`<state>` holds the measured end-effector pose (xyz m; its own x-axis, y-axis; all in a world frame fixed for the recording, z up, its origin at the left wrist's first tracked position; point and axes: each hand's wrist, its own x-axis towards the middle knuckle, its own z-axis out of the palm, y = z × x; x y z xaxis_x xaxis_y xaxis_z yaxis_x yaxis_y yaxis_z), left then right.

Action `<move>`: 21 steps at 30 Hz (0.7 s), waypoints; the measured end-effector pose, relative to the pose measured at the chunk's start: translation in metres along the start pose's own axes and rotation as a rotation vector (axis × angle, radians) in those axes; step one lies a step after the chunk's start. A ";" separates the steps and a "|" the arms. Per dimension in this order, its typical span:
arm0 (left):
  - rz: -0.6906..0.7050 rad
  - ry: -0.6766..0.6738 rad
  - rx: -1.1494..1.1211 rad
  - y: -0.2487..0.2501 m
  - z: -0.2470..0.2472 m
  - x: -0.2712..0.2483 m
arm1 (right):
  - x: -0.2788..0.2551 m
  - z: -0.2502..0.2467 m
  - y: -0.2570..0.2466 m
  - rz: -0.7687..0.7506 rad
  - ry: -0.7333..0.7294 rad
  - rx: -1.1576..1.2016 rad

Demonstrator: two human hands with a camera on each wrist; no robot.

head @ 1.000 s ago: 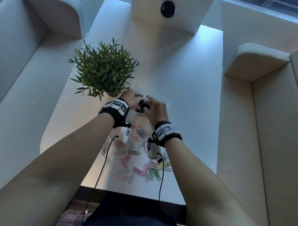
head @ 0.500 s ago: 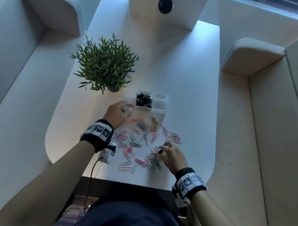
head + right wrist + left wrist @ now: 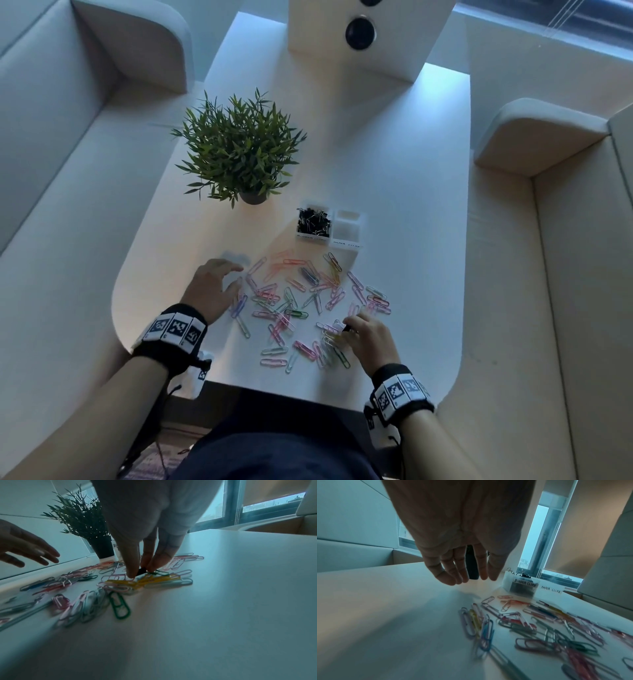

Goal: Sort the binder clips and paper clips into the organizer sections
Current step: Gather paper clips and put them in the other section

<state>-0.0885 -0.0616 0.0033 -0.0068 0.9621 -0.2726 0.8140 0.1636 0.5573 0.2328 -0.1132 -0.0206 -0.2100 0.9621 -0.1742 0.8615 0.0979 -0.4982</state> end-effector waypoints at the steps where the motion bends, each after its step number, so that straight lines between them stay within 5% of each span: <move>1: -0.003 -0.009 0.004 -0.001 0.001 -0.002 | 0.000 0.000 0.001 0.006 0.013 0.025; 9: -0.085 -0.108 0.088 -0.001 0.011 -0.015 | 0.018 -0.023 -0.012 0.009 0.093 0.151; 15: -0.133 -0.110 0.152 -0.007 0.026 -0.024 | 0.131 -0.061 -0.057 0.000 0.374 0.228; 21: -0.150 -0.079 0.193 0.003 0.035 -0.011 | 0.205 -0.062 -0.067 0.145 0.173 0.202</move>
<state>-0.0653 -0.0793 -0.0191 -0.0966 0.9092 -0.4051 0.9034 0.2509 0.3478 0.1608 0.0927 0.0293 0.0055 0.9931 -0.1169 0.7639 -0.0796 -0.6404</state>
